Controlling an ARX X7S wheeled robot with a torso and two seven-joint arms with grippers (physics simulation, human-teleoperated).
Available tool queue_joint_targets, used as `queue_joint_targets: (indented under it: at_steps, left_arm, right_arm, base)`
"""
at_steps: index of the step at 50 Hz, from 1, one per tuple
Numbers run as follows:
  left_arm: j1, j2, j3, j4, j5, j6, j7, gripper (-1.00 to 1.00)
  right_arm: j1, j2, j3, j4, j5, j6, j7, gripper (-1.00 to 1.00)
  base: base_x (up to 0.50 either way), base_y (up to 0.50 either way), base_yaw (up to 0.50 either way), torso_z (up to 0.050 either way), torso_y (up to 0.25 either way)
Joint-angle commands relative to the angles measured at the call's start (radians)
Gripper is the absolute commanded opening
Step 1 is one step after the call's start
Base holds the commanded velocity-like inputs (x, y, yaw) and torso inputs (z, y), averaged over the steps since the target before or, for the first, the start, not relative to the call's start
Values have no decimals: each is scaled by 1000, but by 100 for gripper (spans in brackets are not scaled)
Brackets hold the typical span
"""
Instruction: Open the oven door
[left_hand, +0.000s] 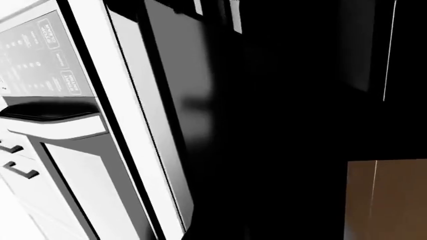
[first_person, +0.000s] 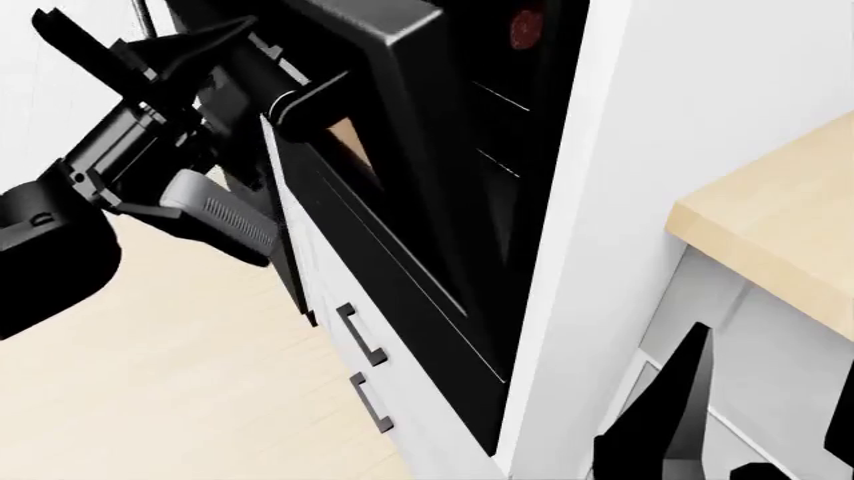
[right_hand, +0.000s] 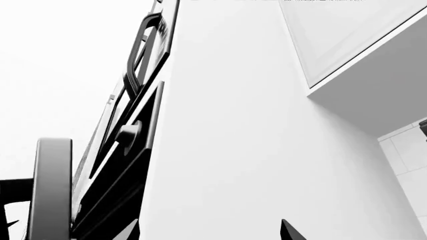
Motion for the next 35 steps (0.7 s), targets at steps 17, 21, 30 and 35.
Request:
queue_joint_targets:
  at_steps: [17,21,30,35]
  left_arm:
    - [15,-133,-14,174,-21,-47,-4,-100]
    - [17,-162,-12,212,-31,-58,18,-100]
    - [59,-238,-11,326,-29,-138,-8,-100]
    - [85,-273,-12,359,-24,-167,-45,-100]
  right_arm:
    - [-2,0,-4,-1,-7,0,3,100]
    - [-3,0,-4,-1,-8,-1,4,100]
    - [-1,1,-4,-1,-7,1,5,100]
    - [1,2,-5,-3,-6,1,4,100]
  base:
    - [0,0,0,0,2]
    - [0,0,0,0,3]
    - [2,-1,0,0,2]
    - [2,-2,0,0,4]
